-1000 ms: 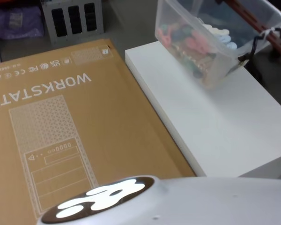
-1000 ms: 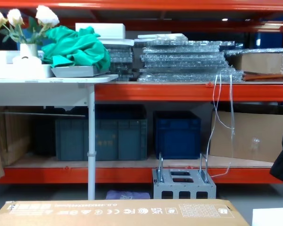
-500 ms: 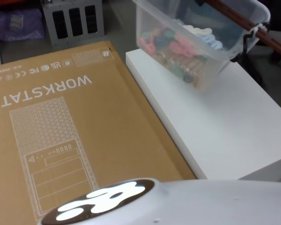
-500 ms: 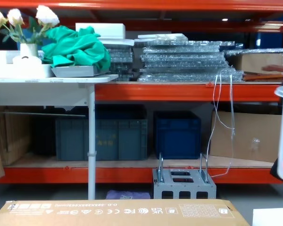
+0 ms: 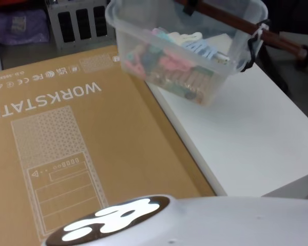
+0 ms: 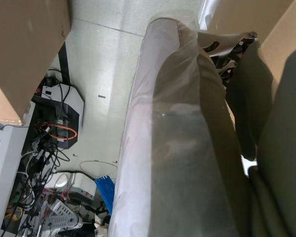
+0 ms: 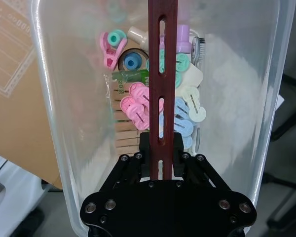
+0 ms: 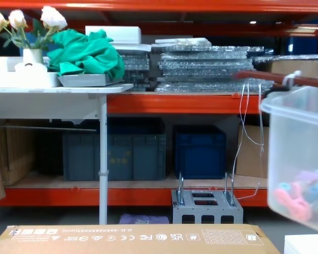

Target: Use one hand to grasp the basket and place it at the designated location.

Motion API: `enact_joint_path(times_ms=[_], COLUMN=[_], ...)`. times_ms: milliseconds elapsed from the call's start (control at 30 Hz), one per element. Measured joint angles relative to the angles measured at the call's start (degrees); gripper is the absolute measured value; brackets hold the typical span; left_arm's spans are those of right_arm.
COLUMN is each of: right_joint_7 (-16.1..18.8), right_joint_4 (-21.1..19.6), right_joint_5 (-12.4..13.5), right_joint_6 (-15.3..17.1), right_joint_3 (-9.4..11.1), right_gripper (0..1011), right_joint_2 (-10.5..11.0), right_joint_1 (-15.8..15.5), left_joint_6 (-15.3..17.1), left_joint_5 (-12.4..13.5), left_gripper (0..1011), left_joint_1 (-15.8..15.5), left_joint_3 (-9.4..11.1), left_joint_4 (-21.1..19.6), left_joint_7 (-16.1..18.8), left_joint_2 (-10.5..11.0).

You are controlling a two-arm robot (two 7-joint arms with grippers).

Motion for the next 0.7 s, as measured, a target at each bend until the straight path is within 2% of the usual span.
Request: enact_joint_path(times_ms=[200, 467, 700], right_joint_7=[-0.1, -0.3, -0.4], right_joint_4=[-2.9, -4.7, -6.8], right_joint_5=[-0.3, -0.4, -0.8], right_joint_6=[-1.6, -3.0, -5.6], right_joint_3=[-1.4, -2.9, -4.9], right_gripper=[238, 237, 237], right_joint_2=[-1.4, -2.4, -3.7], right_joint_1=[0.6, 1.3, 1.4], left_joint_6=[0.0, 0.0, 0.0], left_joint_5=[0.0, 0.0, 0.0], left_gripper=[0, 0, 0], left_joint_1=[0.0, 0.0, 0.0], left_joint_3=[0.0, 0.0, 0.0], left_joint_4=[0.0, 0.0, 0.0], left_joint_7=[0.0, 0.0, 0.0], left_joint_2=[0.0, 0.0, 0.0])
